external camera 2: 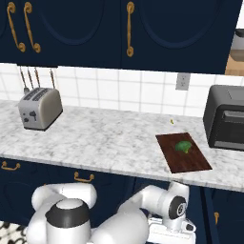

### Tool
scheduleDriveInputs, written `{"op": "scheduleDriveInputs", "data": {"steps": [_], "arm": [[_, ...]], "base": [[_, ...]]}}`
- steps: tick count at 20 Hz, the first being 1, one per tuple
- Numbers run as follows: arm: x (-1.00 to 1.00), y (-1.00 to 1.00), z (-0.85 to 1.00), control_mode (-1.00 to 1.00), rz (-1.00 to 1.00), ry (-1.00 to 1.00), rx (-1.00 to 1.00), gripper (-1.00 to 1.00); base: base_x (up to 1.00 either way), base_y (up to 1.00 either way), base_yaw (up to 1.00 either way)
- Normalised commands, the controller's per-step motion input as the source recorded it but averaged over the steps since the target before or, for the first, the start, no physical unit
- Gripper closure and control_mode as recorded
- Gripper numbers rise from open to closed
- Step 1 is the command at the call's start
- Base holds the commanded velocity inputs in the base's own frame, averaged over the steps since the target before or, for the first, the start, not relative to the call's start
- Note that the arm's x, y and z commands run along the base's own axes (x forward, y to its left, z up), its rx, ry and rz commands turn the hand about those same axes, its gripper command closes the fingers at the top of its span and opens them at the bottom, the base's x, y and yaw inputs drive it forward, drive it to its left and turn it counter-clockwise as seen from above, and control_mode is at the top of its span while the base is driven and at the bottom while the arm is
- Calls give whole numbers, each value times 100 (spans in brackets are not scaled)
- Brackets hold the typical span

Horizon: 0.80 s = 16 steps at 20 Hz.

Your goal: Place the appropriate cutting tool for cutting the broccoli skin on the cutting board.

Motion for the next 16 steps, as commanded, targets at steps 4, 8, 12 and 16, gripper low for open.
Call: {"op": "scheduleDriveInputs", "data": {"steps": [4, 8, 12, 16], "arm": [[68, -53, 10, -100, 5, -3, 0, -100], [76, -49, 2, -100, 4, -4, 2, -100], [54, -34, 0, -100, 3, -1, 3, -100], [16, -19, -14, -100, 2, -3, 3, -100]], "base": [[0, 0, 0], [0, 0, 0], [0, 0, 0], [0, 0, 0]]}}
